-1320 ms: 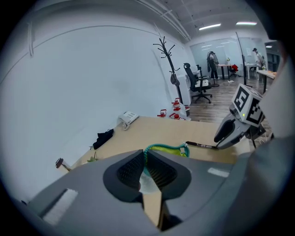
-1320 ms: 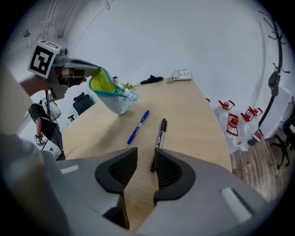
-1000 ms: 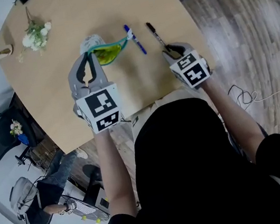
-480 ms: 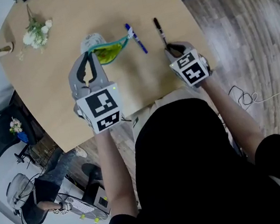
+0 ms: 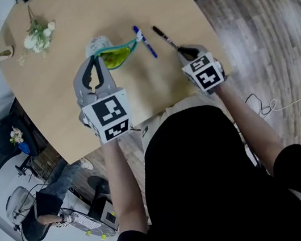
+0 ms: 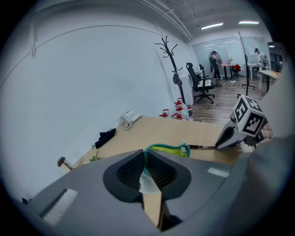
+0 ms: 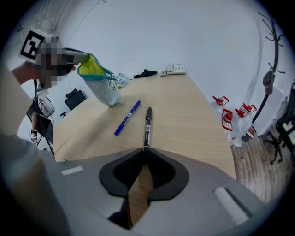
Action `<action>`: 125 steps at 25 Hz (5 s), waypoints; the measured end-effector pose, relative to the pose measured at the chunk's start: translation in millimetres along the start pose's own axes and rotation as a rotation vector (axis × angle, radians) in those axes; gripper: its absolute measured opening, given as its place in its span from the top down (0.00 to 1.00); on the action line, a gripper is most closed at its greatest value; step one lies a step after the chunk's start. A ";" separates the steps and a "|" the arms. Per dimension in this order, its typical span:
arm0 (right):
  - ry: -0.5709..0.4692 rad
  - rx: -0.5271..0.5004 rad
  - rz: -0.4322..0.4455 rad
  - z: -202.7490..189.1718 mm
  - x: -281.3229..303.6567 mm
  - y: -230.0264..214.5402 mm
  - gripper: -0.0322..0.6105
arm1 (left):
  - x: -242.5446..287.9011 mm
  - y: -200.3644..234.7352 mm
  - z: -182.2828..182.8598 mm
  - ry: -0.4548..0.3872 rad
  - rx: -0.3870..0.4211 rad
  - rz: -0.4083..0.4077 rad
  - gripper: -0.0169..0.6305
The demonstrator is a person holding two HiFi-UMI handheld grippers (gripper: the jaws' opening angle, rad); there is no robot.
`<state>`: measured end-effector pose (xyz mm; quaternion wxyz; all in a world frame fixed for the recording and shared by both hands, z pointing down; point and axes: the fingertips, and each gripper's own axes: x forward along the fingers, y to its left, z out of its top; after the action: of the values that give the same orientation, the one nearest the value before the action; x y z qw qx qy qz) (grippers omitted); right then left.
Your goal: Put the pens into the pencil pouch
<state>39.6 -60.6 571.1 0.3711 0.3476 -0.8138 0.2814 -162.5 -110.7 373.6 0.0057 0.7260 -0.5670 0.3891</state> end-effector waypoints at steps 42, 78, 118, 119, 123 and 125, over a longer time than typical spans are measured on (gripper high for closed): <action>-0.223 -0.017 0.067 77.7 -97.7 9.9 0.88 | 22.3 -1.4 7.7 -0.010 0.004 -0.034 0.94; -0.217 -0.195 0.301 89.5 -89.7 97.3 0.88 | 21.3 -23.0 12.9 -0.027 -0.013 -0.078 0.94; -0.221 -0.153 0.361 154.1 -36.7 138.7 0.88 | 6.6 -18.6 -2.3 -0.015 -0.063 -0.072 0.94; -0.219 -0.154 0.363 154.8 -35.9 139.6 0.88 | 6.1 -18.5 -2.4 -0.014 -0.062 -0.072 0.94; -0.216 -0.157 0.367 156.6 -33.3 142.4 0.88 | 5.0 -17.2 -2.9 -0.016 -0.062 -0.069 0.94; -0.214 -0.155 0.364 156.1 -32.1 142.1 0.88 | 5.2 -17.7 -3.0 -0.016 -0.063 -0.068 0.94</action>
<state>-118.7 -75.6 428.6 0.2512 0.1932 -0.9171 0.2419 -149.2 -107.3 386.4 0.0373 0.7475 -0.5538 0.3649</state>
